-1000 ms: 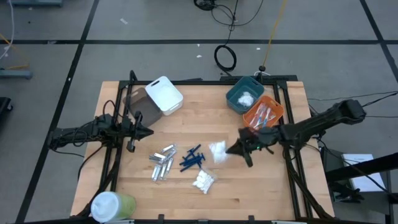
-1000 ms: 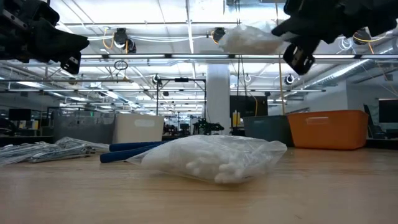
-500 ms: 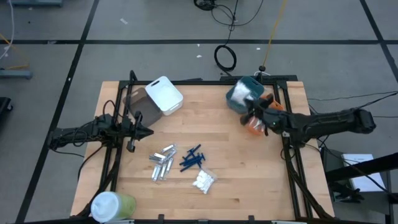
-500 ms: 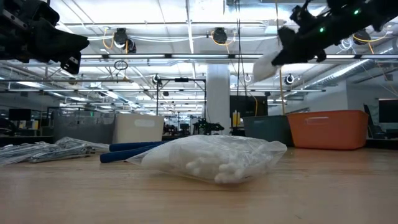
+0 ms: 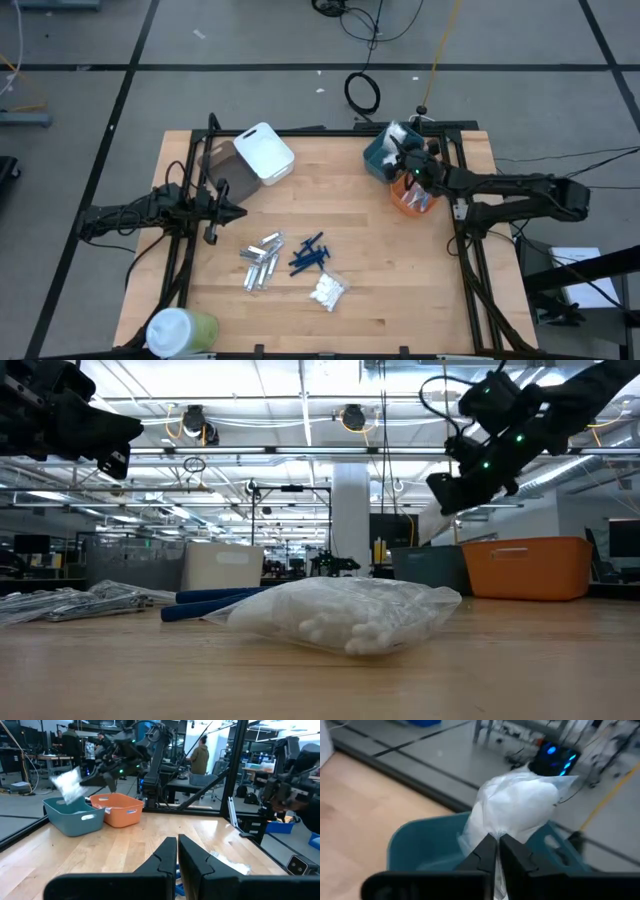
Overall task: Pick & Place Travel size toiletries
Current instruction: Put the right cotton pack into the green bin, then put the cotton pack into the green bin
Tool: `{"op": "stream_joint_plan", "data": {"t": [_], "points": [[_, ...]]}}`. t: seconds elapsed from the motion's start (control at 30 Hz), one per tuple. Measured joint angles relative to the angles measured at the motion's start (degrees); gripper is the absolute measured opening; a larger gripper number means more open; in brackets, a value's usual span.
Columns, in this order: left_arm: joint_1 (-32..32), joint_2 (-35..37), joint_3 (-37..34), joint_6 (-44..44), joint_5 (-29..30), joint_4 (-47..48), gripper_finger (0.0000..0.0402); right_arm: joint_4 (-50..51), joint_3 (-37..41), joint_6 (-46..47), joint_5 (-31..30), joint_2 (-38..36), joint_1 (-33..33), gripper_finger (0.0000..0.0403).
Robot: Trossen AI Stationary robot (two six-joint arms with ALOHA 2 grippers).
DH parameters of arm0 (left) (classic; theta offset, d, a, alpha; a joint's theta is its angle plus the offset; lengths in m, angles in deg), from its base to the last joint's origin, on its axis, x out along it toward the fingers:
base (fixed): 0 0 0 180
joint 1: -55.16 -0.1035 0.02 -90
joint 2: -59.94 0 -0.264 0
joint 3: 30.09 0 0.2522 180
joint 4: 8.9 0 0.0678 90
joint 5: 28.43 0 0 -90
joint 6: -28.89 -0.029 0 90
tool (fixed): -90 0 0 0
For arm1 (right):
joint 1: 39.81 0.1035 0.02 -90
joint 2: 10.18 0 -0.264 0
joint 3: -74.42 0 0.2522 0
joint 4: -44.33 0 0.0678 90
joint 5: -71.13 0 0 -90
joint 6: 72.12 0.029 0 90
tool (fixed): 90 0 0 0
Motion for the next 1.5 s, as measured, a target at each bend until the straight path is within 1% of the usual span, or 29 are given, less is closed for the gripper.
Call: {"op": "stream_joint_plan", "data": {"t": [0.07,0.17,0.3,0.37,0.43,0.5,0.57,0.63,0.77,0.9,1.07,1.27,1.37,1.5], "points": [[0.02,0.01,0.0,0.0,0.0,0.0,0.0015,-0.87,0.0,-0.02,3.89,1.47,-1.3,0.0036],[0.01,0.0,0.0,0.0,0.0,0.0,0.0015,-0.9,0.0,-0.02,8.19,2.28,-2.54,0.0077],[0.0,0.01,0.0,0.0,0.0,0.01,0.0015,-1.22,0.0,0.03,8.0,1.22,-2.77,0.0142],[0.01,0.0,0.0,0.0,0.0,0.0,0.0015,-3.55,0.0,-0.7,9.36,-0.41,-2.43,0.017],[0.0,-0.01,0.0,0.0,0.0,0.0,0.0015,-6.42,0.0,-3.76,15.32,-2.53,-1.08,0.019],[0.01,0.01,0.0,0.0,0.0,0.0,0.0015,-9.98,0.0,-6.48,22.56,-4.64,1.37,0.0201],[0.0,-0.01,0.0,0.0,0.0,-0.01,0.0015,-14.39,-0.04,-8.57,26.8,-6.38,5.08,0.0204],[0.01,0.01,0.0,0.0,0.0,-0.01,0.0015,-16.44,-0.46,-10.2,27.55,-7.33,10.09,0.0204],[0.0,0.0,0.0,0.0,0.0,-0.02,0.0015,-12.24,-4.46,-12.31,26.64,-6.19,21.4,0.0202],[0.0,-0.01,0.0,0.0,0.0,-0.02,0.0015,-5.33,-9.97,-13.46,21.83,-1.05,31.58,0.0206],[0.02,-0.01,0.0,0.0,0.0,-0.01,0.0015,-2.55,-15.43,-10.55,22.27,8.2,40.66,0.0227],[0.01,0.0,0.0,0.0,0.01,0.0,0.0015,-2.6,-20.4,-4.99,27.64,19.64,46.85,0.0254],[0.0,-0.01,0.0,0.0,0.0,0.0,0.0015,-2.57,-22.48,-2.92,28.17,24.52,48.54,0.0258],[0.0,-0.01,0.0,0.0,0.0,0.0,0.0015,-2.66,-25.11,-2.72,29.21,30.65,49.41,0.0253]]}}
